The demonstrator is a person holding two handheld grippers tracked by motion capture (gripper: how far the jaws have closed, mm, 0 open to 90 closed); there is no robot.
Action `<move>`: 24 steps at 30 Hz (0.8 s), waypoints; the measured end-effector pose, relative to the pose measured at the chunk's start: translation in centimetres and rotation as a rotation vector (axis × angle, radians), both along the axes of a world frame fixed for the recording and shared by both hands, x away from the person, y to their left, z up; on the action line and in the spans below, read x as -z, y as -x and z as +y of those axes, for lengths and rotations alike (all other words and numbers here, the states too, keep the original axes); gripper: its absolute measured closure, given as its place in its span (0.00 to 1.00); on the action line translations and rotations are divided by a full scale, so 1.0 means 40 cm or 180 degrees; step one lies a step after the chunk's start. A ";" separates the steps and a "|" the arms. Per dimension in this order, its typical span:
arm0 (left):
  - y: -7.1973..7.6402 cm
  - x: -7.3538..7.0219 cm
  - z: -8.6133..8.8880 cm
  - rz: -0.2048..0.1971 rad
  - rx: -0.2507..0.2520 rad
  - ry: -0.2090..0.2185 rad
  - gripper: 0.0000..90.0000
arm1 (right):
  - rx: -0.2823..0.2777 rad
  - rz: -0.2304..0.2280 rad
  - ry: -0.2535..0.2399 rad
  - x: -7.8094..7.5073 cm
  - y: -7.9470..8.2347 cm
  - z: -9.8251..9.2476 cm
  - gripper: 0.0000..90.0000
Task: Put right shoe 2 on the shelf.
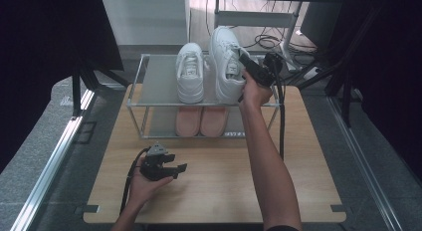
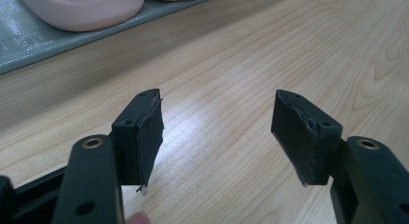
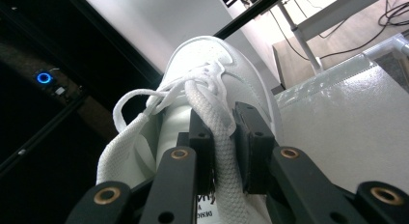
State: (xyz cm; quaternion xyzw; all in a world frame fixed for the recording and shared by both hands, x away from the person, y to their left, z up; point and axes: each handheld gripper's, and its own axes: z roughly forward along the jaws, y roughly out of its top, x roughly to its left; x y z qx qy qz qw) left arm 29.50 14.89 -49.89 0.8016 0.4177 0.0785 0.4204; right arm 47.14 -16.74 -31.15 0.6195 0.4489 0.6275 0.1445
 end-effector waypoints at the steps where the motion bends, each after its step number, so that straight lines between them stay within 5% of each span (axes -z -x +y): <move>1: 0.000 0.000 0.000 -0.0001 0.0000 0.0002 0.40 | 0.0012 0.0019 0.0001 0.002 -0.003 0.005 0.88; 13: 0.002 -0.002 0.004 -0.0011 -0.0021 0.0004 0.40 | 0.0027 0.0216 0.0150 0.023 -0.052 0.051 0.77; 24: 0.003 0.002 -0.001 -0.0002 -0.0003 -0.0021 0.40 | -0.0193 0.0050 0.0101 0.009 -0.052 0.027 0.73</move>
